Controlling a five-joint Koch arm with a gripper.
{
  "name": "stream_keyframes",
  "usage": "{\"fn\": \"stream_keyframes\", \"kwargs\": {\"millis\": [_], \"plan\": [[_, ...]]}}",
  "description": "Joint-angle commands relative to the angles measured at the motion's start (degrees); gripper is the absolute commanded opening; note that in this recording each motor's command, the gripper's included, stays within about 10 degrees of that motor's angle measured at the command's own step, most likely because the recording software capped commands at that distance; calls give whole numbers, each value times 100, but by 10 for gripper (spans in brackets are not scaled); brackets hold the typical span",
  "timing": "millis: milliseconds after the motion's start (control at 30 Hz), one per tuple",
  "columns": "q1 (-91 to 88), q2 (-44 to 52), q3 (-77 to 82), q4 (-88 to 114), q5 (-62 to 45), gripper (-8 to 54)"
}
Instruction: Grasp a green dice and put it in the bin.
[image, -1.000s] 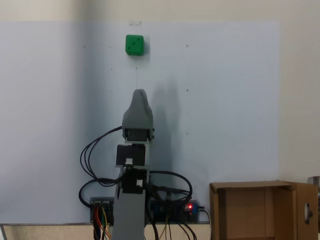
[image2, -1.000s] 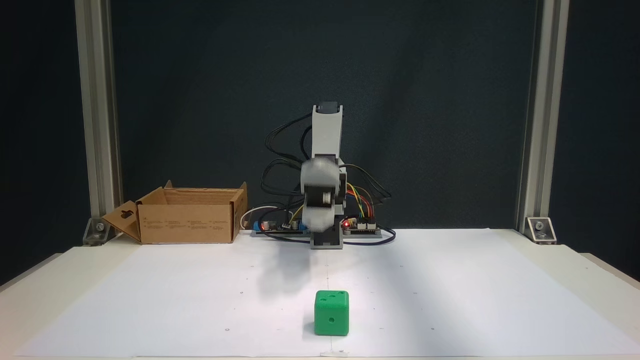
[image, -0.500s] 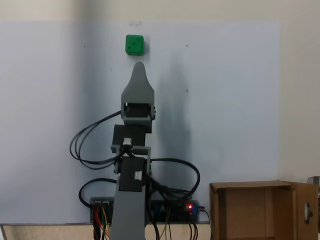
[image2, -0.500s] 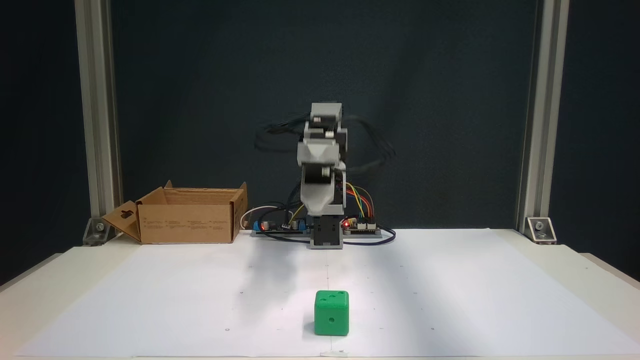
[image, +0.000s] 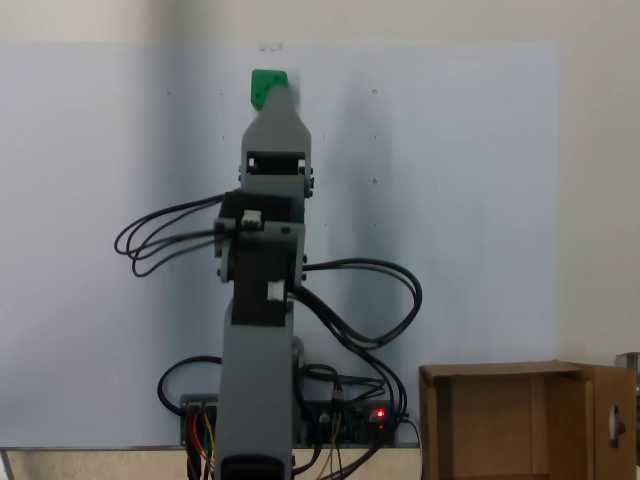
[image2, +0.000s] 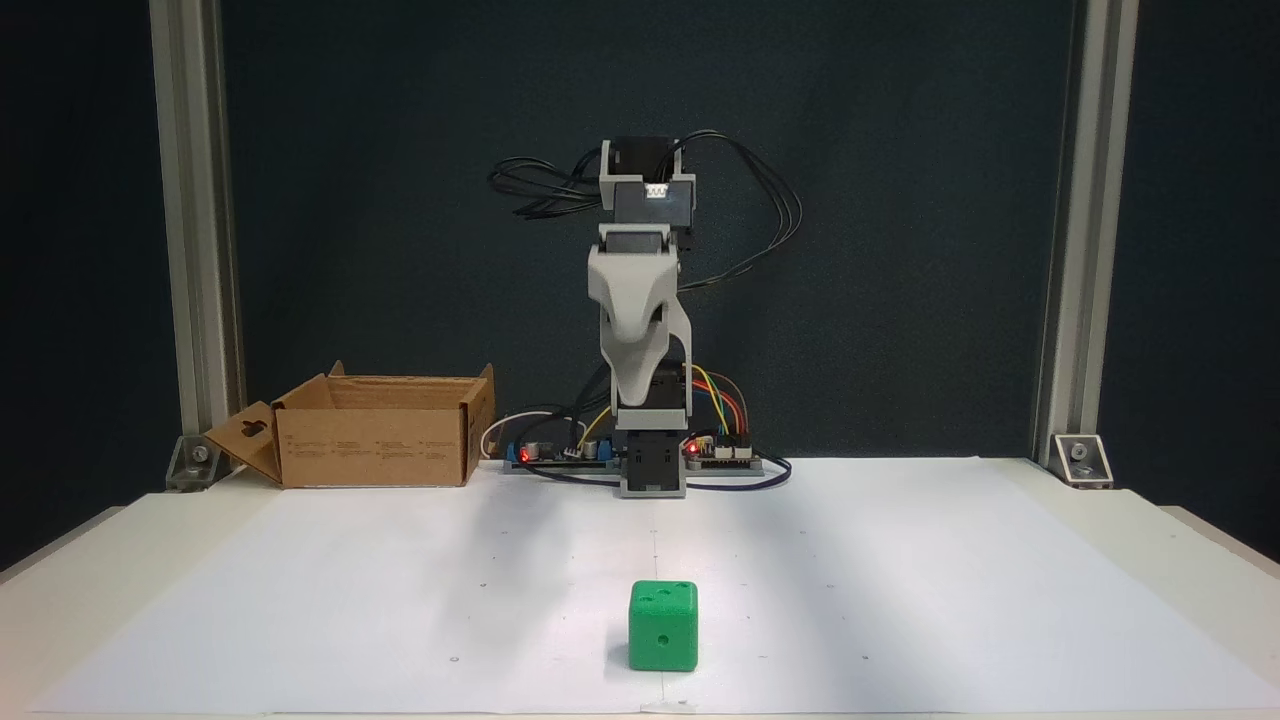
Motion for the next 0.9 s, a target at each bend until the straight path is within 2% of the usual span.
{"fn": "stream_keyframes", "kwargs": {"millis": [0,200,600,867], "plan": [[-44,18,-457,640,9,431],[-79,-439,-1415,2399,290,430],[-132,-1063,-1907,1925,1485,431],[-264,-1468,-1916,1485,1696,430]]}}
